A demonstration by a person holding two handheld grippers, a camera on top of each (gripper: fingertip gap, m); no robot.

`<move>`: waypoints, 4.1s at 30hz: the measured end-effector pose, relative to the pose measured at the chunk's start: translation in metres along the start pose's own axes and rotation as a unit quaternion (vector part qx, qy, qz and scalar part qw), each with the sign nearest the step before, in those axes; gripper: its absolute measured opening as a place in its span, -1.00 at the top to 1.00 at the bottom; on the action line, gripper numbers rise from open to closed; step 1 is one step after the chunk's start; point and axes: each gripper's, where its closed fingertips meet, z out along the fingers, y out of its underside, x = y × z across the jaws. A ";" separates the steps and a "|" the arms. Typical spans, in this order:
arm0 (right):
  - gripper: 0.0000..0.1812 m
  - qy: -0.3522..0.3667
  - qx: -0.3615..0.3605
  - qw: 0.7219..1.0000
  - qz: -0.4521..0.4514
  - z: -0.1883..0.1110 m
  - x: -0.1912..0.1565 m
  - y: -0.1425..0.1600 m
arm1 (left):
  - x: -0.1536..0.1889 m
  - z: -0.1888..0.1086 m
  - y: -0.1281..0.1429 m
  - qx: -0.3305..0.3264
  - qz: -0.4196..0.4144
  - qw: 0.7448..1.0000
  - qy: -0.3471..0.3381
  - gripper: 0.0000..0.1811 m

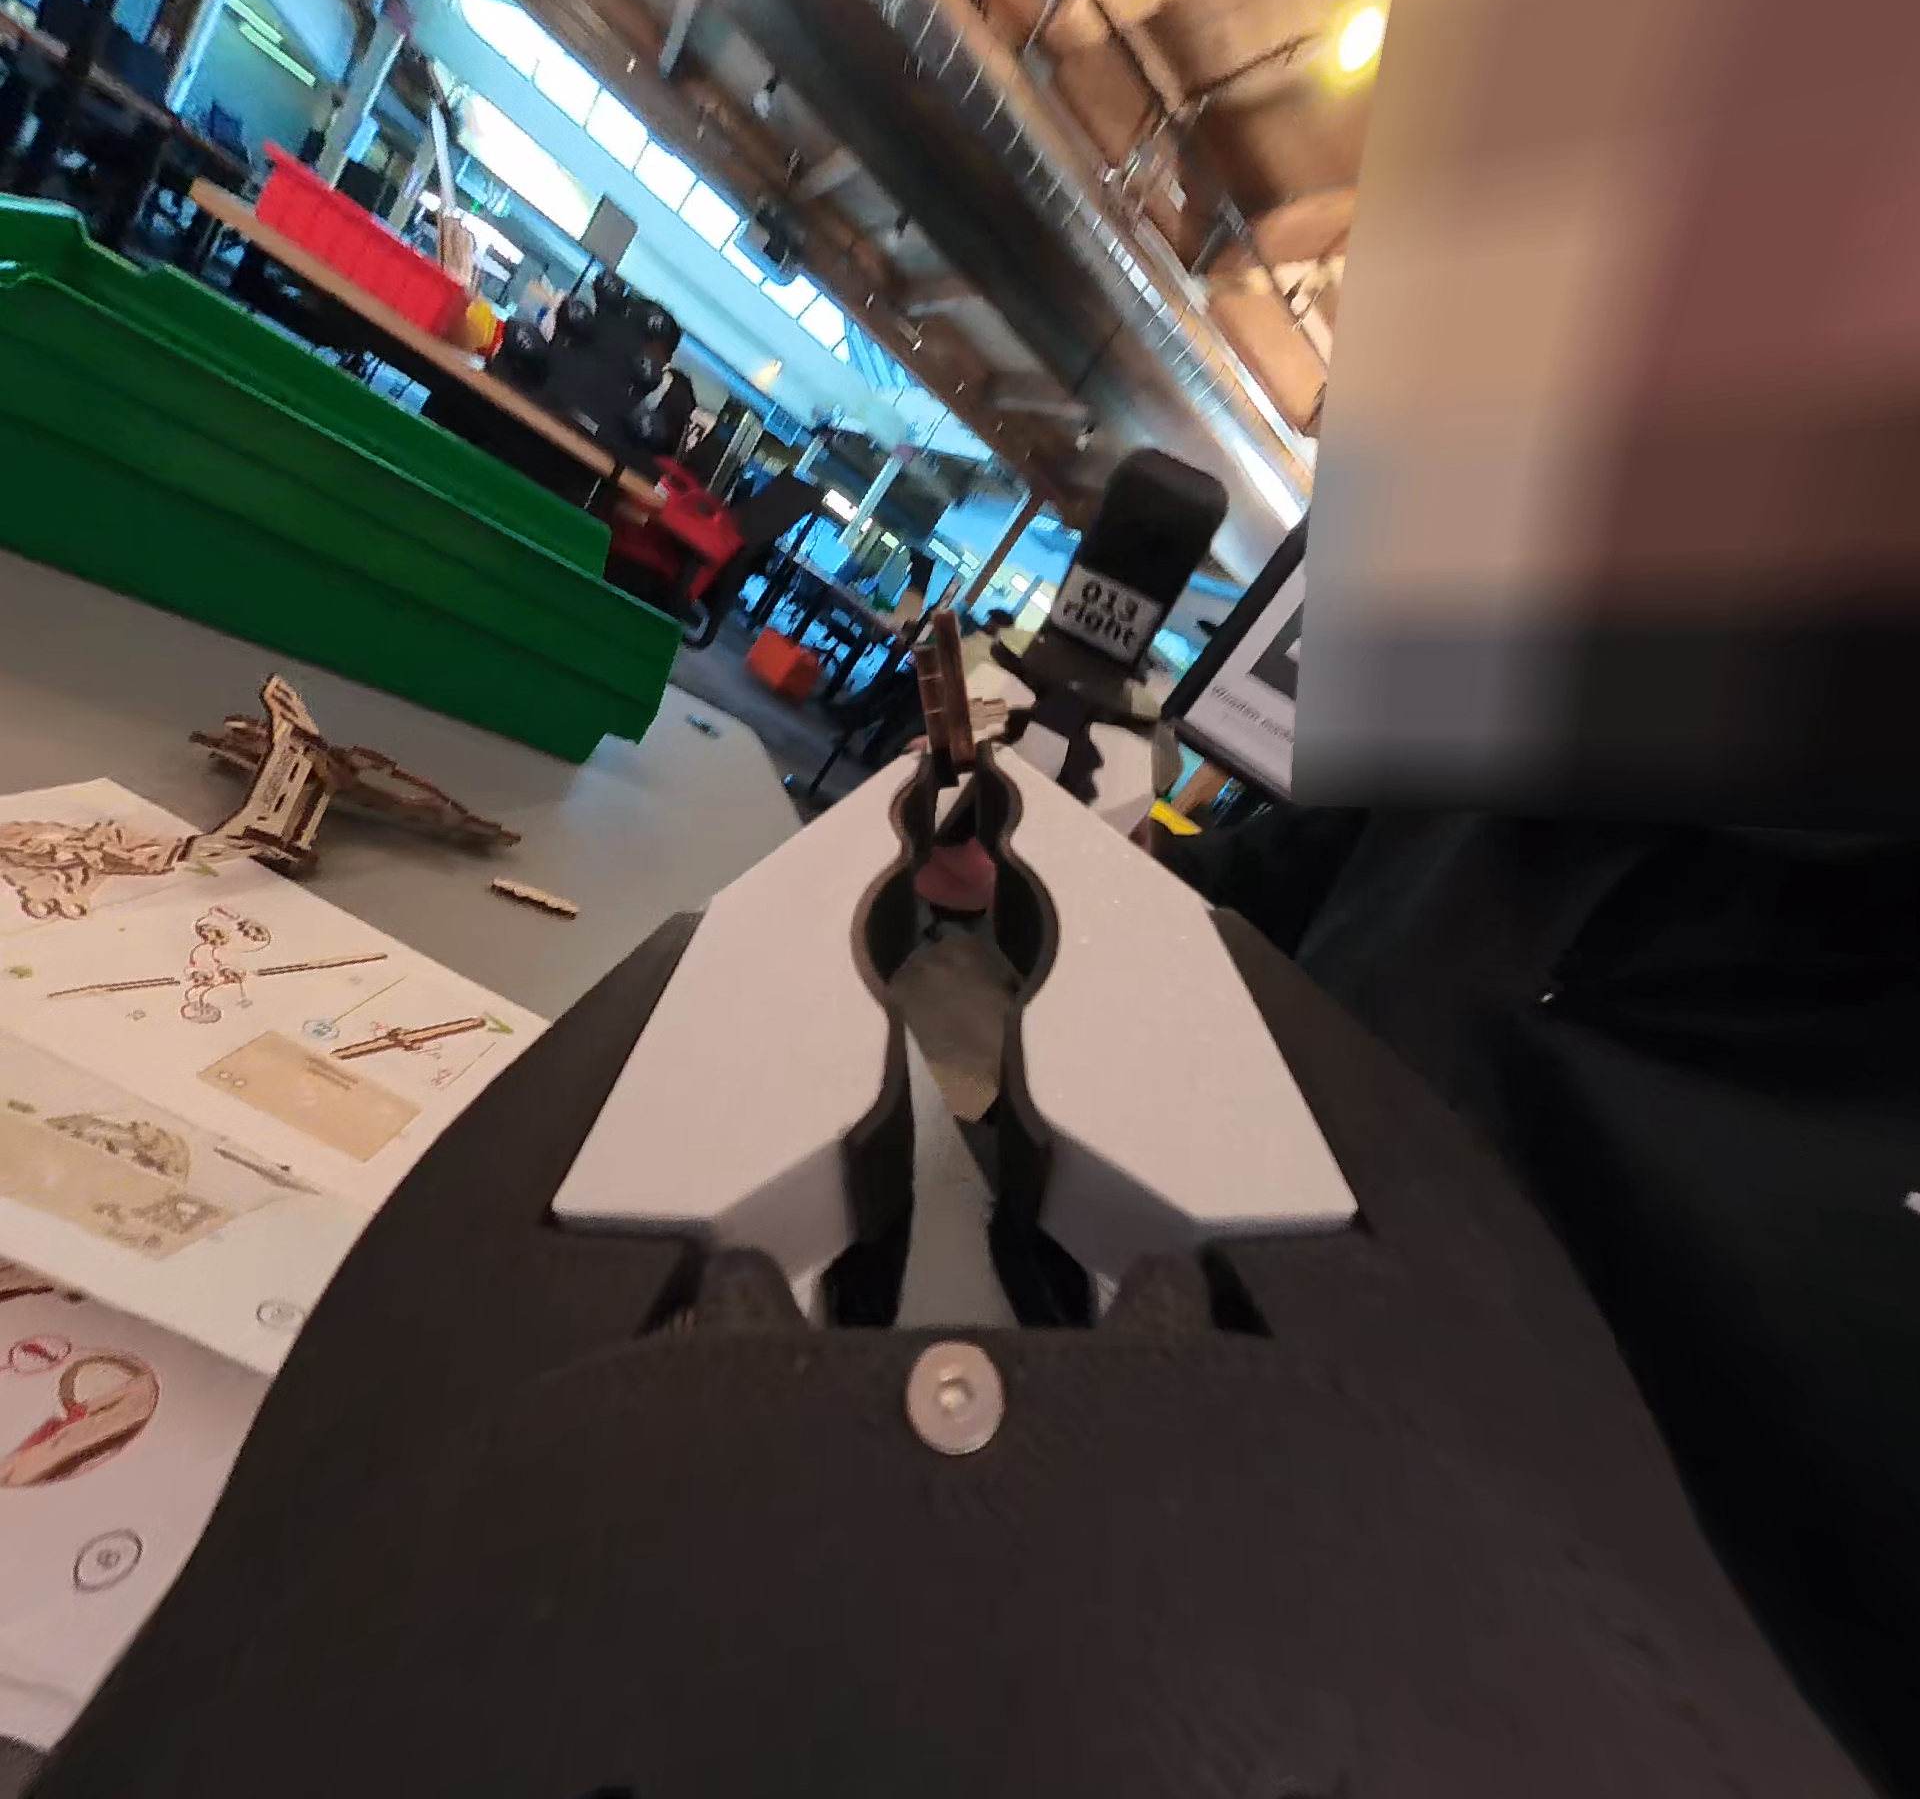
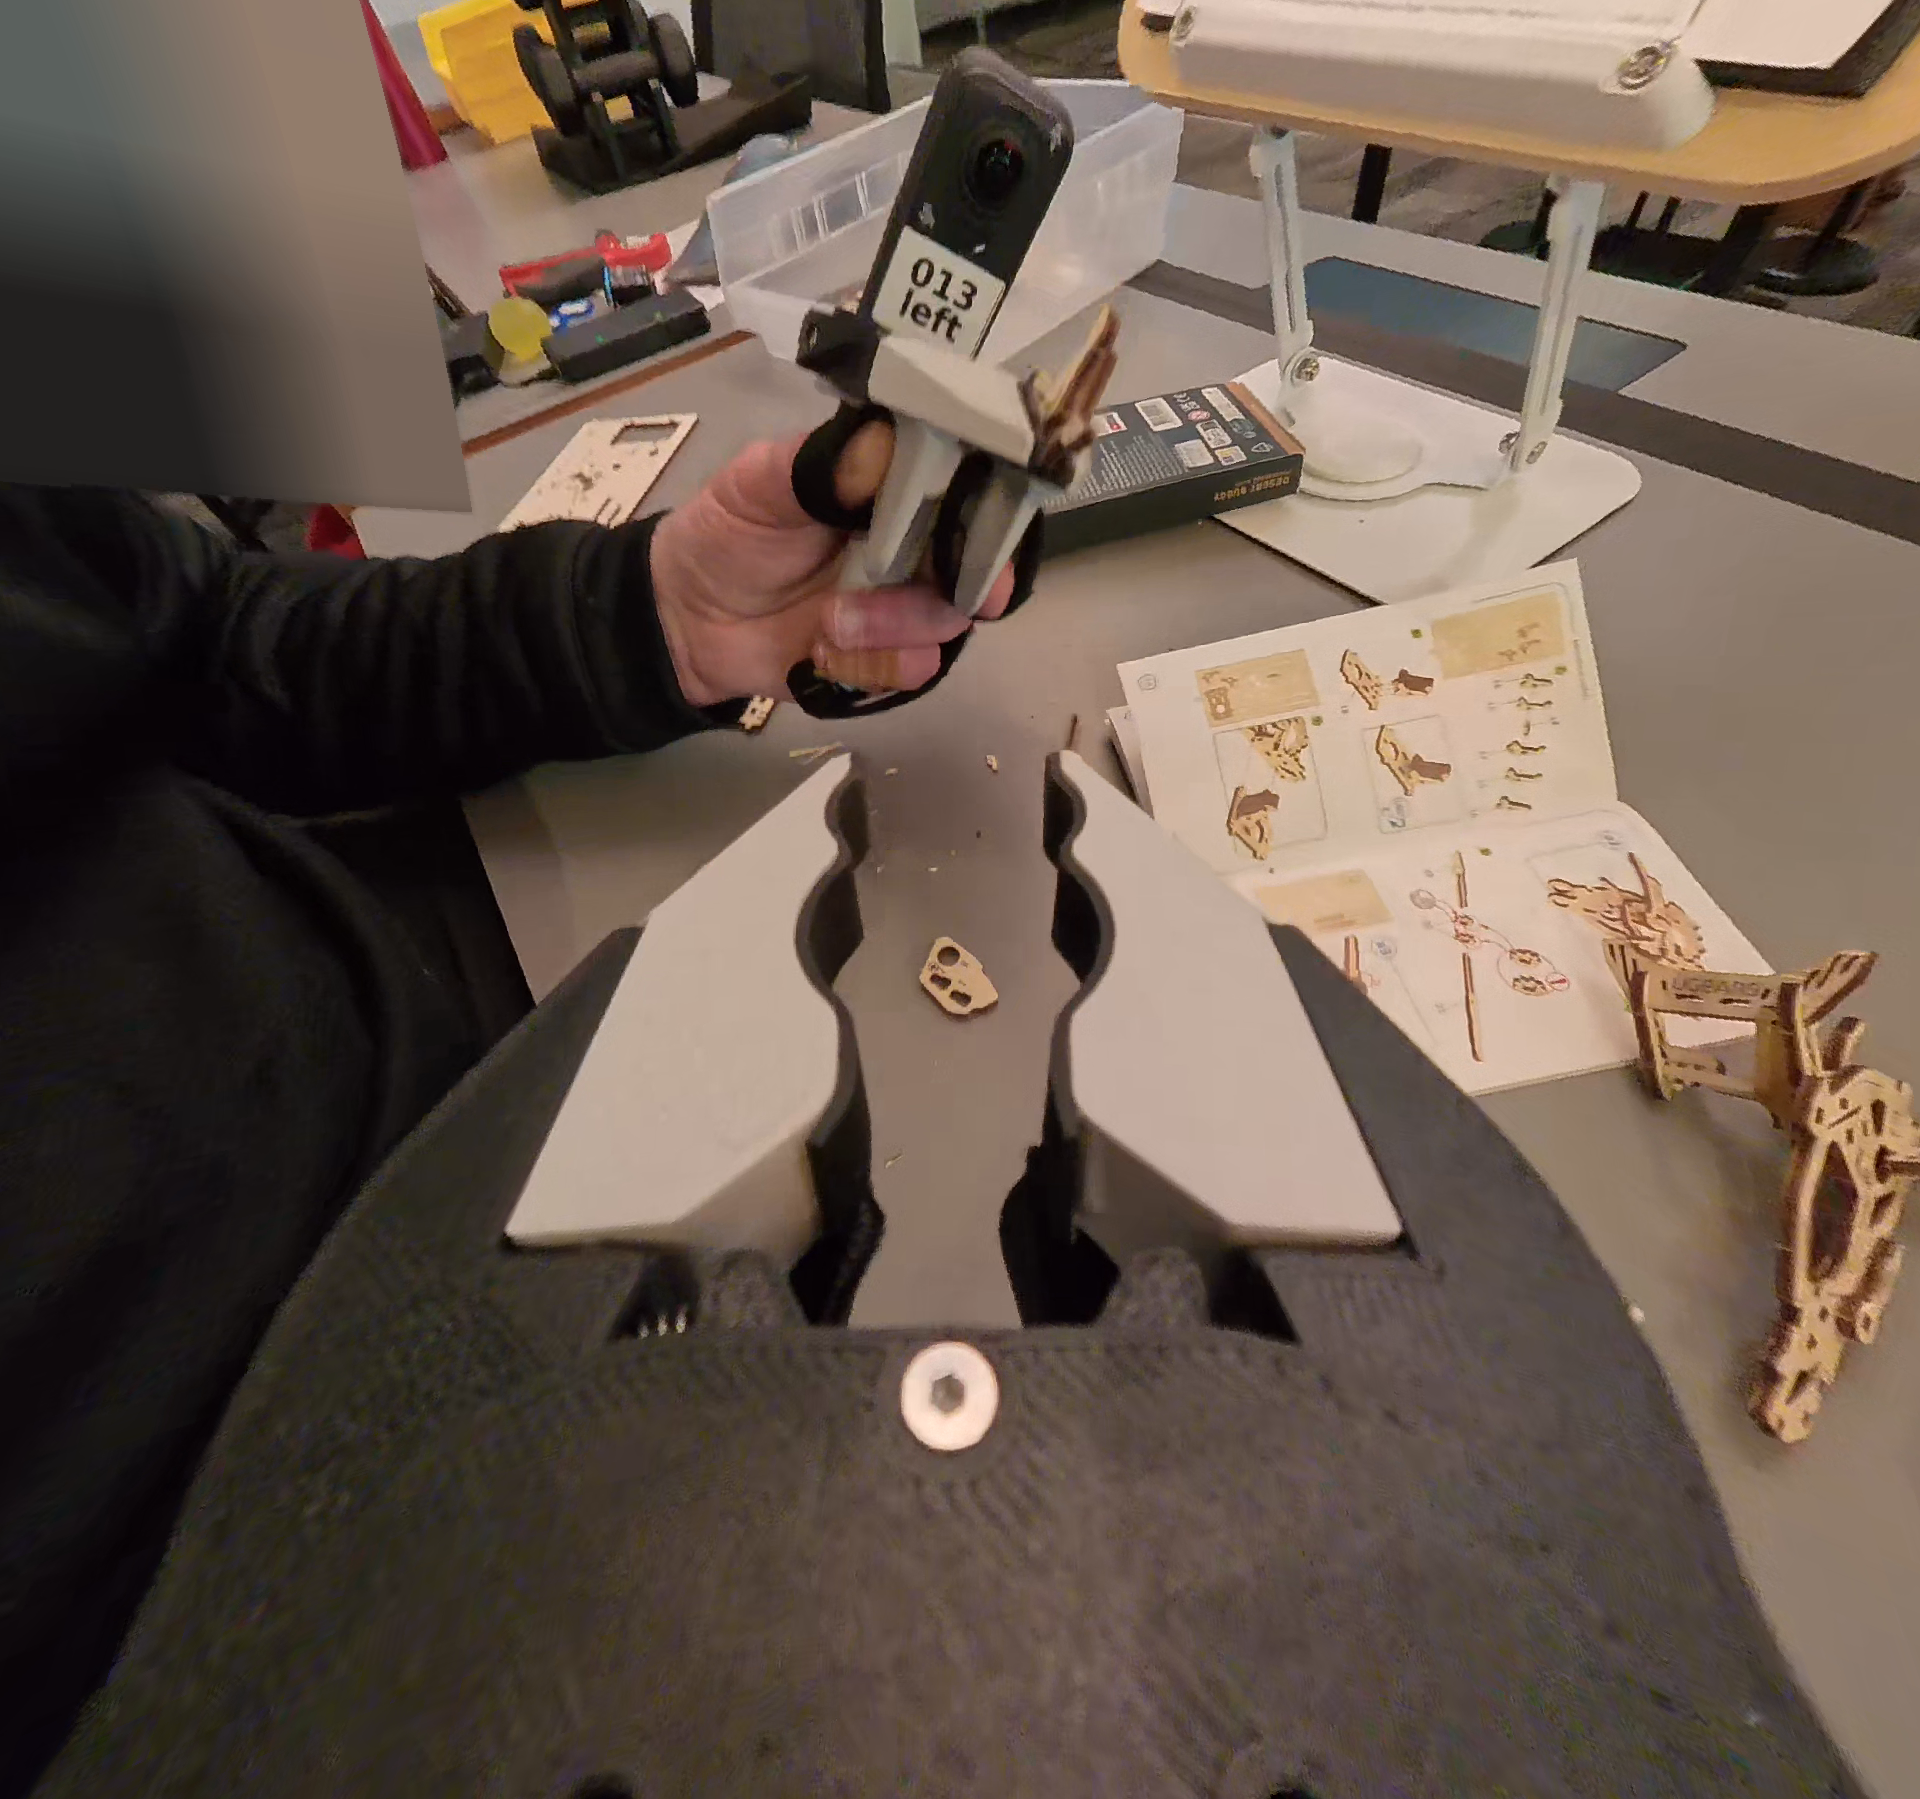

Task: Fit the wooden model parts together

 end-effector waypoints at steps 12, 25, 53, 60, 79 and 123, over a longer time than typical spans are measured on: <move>0.73 -0.042 0.073 0.992 0.098 0.004 0.040 -0.006 | -0.020 0.027 0.020 -0.063 0.042 0.995 -0.070 0.95; 0.84 -0.091 0.104 0.983 0.121 0.013 0.038 -0.019 | -0.013 0.033 0.027 -0.077 0.068 0.994 -0.042 0.95; 1.00 -0.215 0.237 0.885 0.338 -0.009 0.061 -0.028 | -0.016 0.035 0.019 -0.083 0.073 0.991 -0.077 0.85; 0.99 -0.227 0.240 0.869 0.369 -0.007 0.064 -0.025 | -0.021 0.029 0.020 -0.080 0.062 0.990 -0.101 0.87; 1.00 -0.197 0.200 0.892 0.354 0.002 0.067 -0.007 | -0.041 0.035 0.013 -0.076 0.065 0.985 -0.142 0.89; 1.00 -0.250 0.103 0.856 0.441 0.016 0.065 0.022 | -0.062 0.027 0.047 -0.327 0.390 0.811 -0.287 0.95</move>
